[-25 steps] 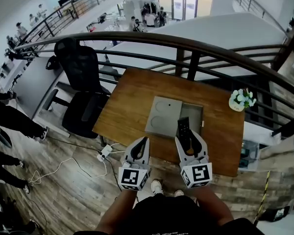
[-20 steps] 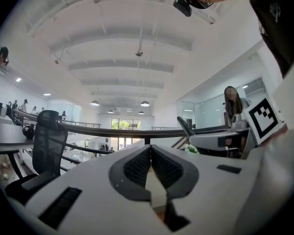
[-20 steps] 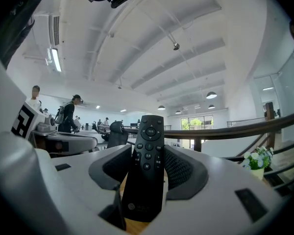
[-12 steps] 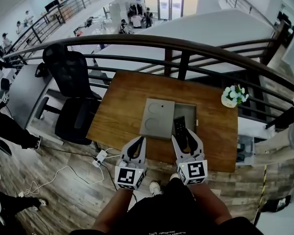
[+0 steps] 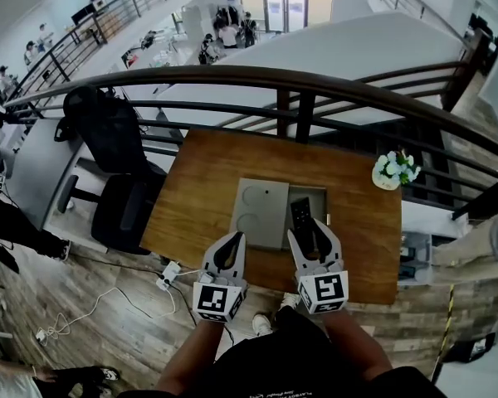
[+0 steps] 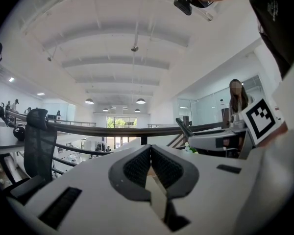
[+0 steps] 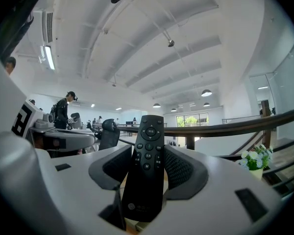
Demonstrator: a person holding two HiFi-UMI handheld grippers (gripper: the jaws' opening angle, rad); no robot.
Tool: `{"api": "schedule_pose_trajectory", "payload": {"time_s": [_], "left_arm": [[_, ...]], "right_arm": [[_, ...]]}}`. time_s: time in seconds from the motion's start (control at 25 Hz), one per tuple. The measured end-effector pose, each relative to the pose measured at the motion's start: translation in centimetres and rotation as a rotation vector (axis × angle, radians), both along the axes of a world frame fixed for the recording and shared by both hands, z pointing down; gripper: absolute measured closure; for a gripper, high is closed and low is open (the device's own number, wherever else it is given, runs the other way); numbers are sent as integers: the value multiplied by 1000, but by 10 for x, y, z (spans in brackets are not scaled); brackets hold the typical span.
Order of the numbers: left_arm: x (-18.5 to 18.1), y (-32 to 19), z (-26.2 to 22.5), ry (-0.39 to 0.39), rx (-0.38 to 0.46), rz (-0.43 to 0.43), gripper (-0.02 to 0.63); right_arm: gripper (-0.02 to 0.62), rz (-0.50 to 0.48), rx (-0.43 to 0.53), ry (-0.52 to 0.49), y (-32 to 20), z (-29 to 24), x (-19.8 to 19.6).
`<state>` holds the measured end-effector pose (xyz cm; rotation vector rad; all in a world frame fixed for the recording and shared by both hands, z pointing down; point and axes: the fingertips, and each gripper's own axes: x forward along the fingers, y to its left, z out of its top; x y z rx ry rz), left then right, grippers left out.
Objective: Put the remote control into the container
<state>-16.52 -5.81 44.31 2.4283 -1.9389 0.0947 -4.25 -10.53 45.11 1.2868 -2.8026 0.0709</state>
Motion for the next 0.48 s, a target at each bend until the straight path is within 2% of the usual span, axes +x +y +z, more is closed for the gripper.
{"api": "schedule_pose_trajectory", "payload": {"time_s": [0.28,0.48], "left_arm": [[6,-46,10,-41,-27,-18,598],[17,-83,19,-40,-47,-14,598]], "right_arm": [[379,-1,-42,-8,-48,20,6],[379,-18,-52,-2,-85,29,9]]}}
